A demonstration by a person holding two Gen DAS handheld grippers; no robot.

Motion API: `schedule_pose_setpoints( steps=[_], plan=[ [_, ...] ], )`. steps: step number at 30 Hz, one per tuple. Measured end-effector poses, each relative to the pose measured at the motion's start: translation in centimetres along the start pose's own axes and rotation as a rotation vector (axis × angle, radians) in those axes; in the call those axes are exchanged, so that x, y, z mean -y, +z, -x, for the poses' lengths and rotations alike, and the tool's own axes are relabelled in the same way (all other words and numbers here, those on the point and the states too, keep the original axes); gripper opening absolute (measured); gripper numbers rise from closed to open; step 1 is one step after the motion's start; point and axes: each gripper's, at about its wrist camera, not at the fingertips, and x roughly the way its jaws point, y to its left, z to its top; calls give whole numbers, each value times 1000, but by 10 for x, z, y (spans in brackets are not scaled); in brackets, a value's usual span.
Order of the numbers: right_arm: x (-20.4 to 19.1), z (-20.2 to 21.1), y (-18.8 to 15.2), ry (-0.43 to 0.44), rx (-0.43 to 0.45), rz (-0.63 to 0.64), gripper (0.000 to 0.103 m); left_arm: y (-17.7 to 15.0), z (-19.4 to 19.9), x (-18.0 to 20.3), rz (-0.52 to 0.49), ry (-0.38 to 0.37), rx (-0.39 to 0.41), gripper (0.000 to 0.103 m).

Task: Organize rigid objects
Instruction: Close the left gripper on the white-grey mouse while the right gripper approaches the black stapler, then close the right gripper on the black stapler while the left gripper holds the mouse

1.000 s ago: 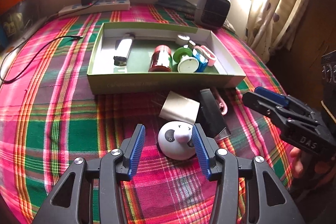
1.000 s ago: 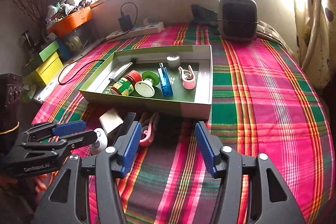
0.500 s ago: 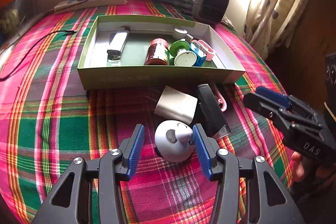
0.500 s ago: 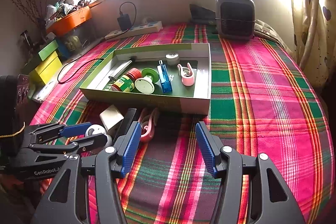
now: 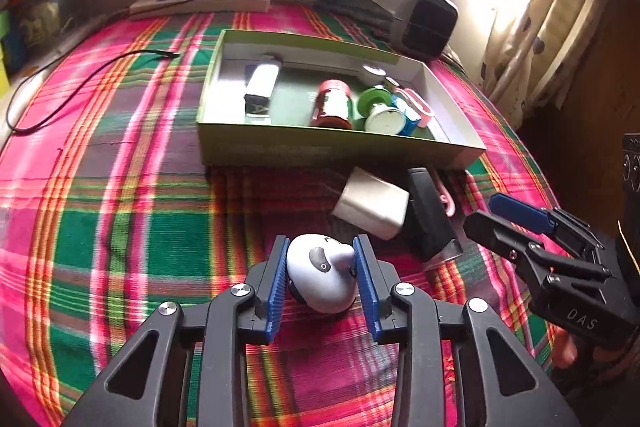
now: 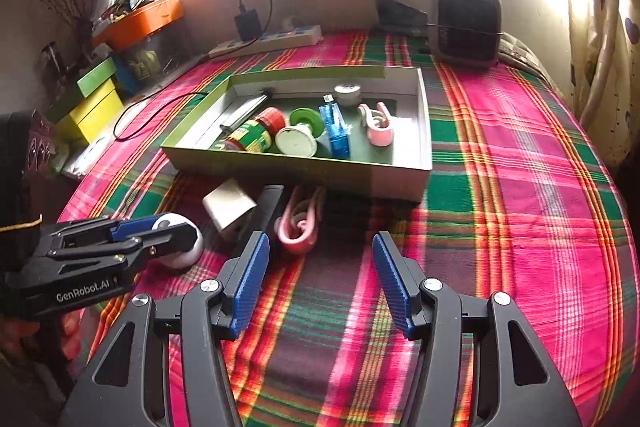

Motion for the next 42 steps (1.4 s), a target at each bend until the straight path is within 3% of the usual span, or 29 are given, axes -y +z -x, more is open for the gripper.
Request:
schedule_pose_setpoints(
  steps=[12, 17, 19, 21, 42],
  plan=[
    [-28, -11, -5, 21, -30, 53, 55, -2, 9, -19, 26, 56, 23, 33],
    [-36, -17, -5, 13, -42, 70, 55, -2, 8, -22, 30, 45, 21, 34],
    [-38, -19, -6, 12, -49, 73, 40, -3, 7, -22, 32, 43, 14, 36],
    [-38, -22, -6, 8, -55, 71, 35, -3, 7, -21, 26, 44, 14, 36],
    [-36, -30, -6, 0, -71, 64, 25, -5, 6, -17, -12, 61, 21, 38]
  ],
)
